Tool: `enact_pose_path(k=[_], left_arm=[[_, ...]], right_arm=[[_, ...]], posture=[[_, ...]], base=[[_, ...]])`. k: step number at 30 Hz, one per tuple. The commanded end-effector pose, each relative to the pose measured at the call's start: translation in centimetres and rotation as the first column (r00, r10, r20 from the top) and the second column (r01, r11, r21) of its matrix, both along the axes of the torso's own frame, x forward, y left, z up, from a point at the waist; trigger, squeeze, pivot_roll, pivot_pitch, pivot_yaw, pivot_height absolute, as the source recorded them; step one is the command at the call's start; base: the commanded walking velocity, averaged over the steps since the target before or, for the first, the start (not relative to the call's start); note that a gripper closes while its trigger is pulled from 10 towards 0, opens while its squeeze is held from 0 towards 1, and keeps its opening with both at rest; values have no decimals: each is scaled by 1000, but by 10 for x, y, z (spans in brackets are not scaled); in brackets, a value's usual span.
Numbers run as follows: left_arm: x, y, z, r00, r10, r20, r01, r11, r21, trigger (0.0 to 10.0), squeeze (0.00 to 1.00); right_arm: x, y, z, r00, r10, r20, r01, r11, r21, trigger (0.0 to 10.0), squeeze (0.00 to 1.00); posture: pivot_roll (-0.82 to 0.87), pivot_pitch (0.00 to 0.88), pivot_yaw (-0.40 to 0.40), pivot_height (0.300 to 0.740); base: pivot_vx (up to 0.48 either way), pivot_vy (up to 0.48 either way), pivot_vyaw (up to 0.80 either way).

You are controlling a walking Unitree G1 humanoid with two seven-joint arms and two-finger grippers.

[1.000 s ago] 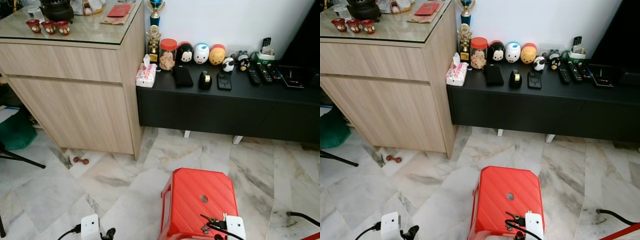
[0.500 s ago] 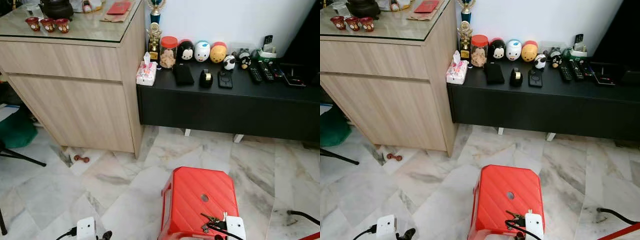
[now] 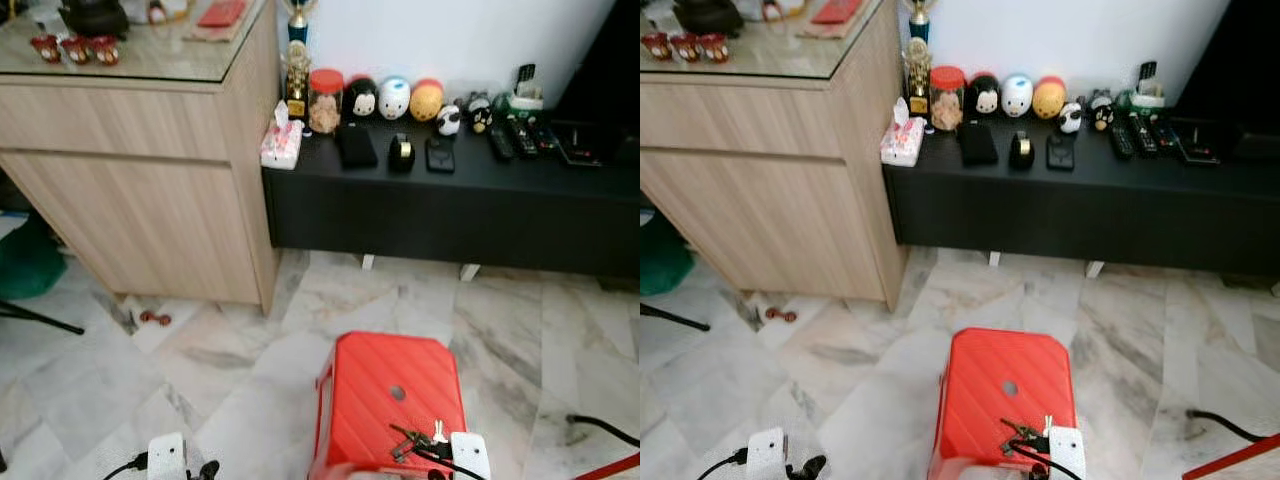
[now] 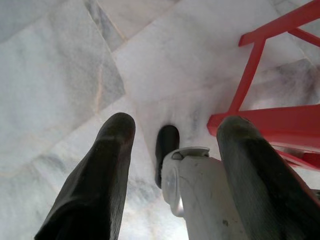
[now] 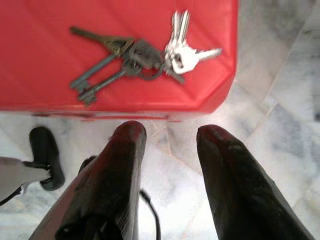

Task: Hang keys on a hook

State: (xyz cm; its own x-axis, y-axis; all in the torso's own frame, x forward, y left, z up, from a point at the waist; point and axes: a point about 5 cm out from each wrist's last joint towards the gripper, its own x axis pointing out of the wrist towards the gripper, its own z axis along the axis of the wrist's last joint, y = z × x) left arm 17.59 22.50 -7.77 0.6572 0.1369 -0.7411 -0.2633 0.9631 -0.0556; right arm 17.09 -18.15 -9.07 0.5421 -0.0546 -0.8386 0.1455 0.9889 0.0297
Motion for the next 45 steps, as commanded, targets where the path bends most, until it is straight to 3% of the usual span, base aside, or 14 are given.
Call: enact_pose_path(k=[1, 7, 11, 17, 20, 27, 34, 39, 45], left_arm=[[-9, 3, -4, 999, 7, -37, -7, 1000, -6, 10000, 0], [-9, 4, -4, 999, 6, -37, -6, 1000, -5, 10000, 0], [-9, 3, -4, 999, 5, -36, -5, 1000, -6, 10000, 0], [-9, 2, -4, 999, 4, -36, -5, 1000, -6, 10000, 0], [-10, 2, -4, 999, 6, -37, -6, 1000, -7, 10000, 0], [-10, 1, -5, 999, 2, -38, -2, 1000, -8, 10000, 0], [-10, 2, -5, 999, 11, -32, -12, 1000, -14, 10000, 0], [-11, 0, -6, 999, -11, -51, 11, 1000, 8, 10000, 0], [-10, -6, -7, 998, -30, -59, 30, 1000, 1, 10000, 0]], right_arm=[[6, -2, 3, 999, -27, 37, 27, 1000, 2, 10000, 0], [45, -5, 27, 968, -88, 236, 83, 996, 34, 10000, 0], [76, -5, 50, 922, -81, 380, 76, 997, 28, 10000, 0], [95, -1, 67, 882, -18, 471, 22, 1000, -3, 10000, 0], [103, 6, 77, 841, -4, 541, -3, 1000, 11, 10000, 0], [101, 8, 78, 821, 20, 570, -30, 1000, 9, 10000, 0], [98, 12, 74, 832, 24, 555, -49, 998, 30, 10000, 0], [81, 11, 53, 912, 72, 403, -74, 997, -12, 10000, 0], [52, 1, 30, 973, 46, 227, -41, 999, -30, 10000, 0]], posture=[[133, 111, -51, 740], [132, 112, -50, 740], [130, 112, -57, 740], [131, 112, -61, 740], [131, 108, -64, 740], [127, 101, -64, 740], [125, 86, -61, 740], [124, 79, -61, 740], [122, 71, -59, 740]], base=[[0, 0, 0], [0, 0, 0], [0, 0, 0], [0, 0, 0], [0, 0, 0], [0, 0, 0], [0, 0, 0], [0, 0, 0], [0, 0, 0]])
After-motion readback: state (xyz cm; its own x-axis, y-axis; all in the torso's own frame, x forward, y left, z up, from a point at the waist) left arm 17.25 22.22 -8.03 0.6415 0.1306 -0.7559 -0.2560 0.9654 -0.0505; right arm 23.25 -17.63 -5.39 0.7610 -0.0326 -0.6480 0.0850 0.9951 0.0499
